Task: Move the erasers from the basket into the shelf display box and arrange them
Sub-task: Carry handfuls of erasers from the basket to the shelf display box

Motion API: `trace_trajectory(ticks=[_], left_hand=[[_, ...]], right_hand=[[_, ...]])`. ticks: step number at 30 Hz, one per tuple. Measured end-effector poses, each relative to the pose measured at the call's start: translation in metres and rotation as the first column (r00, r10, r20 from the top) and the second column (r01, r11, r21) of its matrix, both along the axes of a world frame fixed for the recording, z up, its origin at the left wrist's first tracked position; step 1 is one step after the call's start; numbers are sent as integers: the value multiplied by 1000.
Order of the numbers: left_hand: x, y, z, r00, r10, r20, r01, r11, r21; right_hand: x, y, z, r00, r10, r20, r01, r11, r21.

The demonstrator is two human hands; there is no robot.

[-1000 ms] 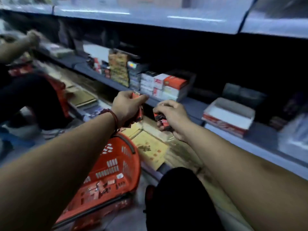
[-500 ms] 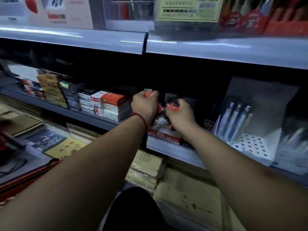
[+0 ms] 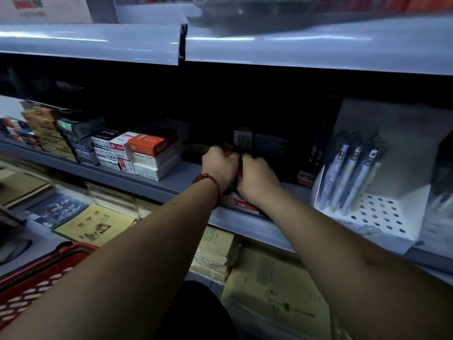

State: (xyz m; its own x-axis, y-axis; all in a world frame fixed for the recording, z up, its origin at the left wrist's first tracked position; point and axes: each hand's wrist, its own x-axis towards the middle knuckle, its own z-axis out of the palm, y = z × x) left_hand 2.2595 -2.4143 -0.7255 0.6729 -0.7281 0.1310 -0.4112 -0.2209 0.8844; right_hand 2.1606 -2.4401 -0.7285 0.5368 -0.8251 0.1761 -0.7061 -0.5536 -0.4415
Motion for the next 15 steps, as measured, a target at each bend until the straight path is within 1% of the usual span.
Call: trace_trajectory(ticks=[3,7,11,15], left_hand=[[2,4,4,998,-37,-58,37,999,2],[6,9,7,987,-126,-99,124,992,-27],[17,20,13,984,-173,-50,172,985,-20],[30,33,15,979,-204,18,204,979,-21]], right_hand=[[-1,0,0,1000,-24,12,24,1000,15],[-5,2,4,994,-52,95,45,996,76],[-13,1,6,989,-58,137,46,995,85],[-20,2,9,991,3,134,-14,997,81]])
